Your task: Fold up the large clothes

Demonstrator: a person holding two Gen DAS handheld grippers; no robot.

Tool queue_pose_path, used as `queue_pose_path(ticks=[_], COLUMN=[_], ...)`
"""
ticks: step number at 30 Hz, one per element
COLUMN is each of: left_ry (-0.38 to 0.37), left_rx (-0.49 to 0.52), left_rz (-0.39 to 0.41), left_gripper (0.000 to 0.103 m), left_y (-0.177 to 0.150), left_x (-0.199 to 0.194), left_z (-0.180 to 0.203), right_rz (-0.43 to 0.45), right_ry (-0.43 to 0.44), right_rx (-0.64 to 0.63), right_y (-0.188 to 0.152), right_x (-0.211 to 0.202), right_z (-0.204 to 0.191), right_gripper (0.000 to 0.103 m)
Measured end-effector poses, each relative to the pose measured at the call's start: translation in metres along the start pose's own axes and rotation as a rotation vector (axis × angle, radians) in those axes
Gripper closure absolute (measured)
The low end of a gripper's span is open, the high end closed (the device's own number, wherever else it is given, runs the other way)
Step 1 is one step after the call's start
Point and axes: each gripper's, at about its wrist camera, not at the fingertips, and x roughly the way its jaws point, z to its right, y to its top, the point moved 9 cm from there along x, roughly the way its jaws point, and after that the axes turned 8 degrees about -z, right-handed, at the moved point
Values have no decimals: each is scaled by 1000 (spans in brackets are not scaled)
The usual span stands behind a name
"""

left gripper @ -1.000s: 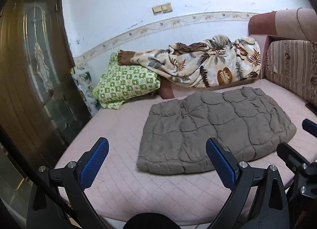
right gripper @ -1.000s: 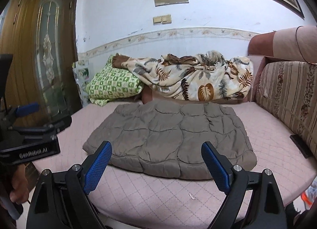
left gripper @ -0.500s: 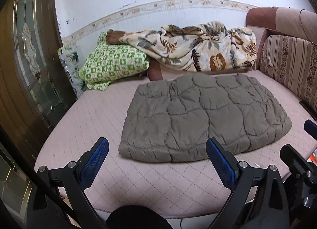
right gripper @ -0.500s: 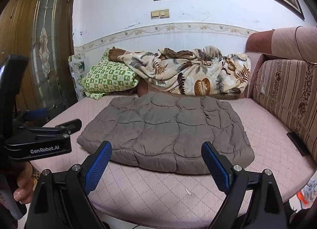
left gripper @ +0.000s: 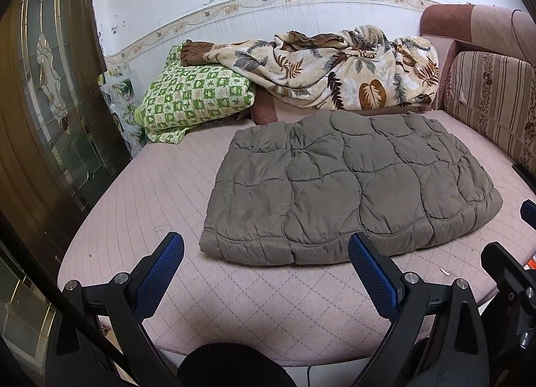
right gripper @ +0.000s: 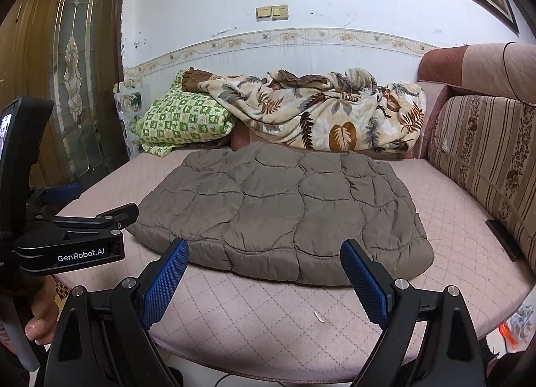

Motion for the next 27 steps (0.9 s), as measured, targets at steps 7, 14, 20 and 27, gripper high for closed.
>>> queue_pose_path(ticks=[7,14,20,27], left_ry=[-3,-4,-3,-76], left_rx=[2,2,1,-24], left_rz=[-1,-2,-2,-26], left_gripper=[5,5,5,5], left_y=[-2,-1,-2,-11], left_x=[2,1,2,10], left_z=[0,0,1,0], right_rz=[-6,-9,-13,-15], right_ry=[0,-4,-6,-8], right_rx=[4,6,6,9], right_y=[-1,-2,-4,-5], right_x=[2,2,3,4], right_z=[1,3,4,5], right_gripper=[9,9,9,9])
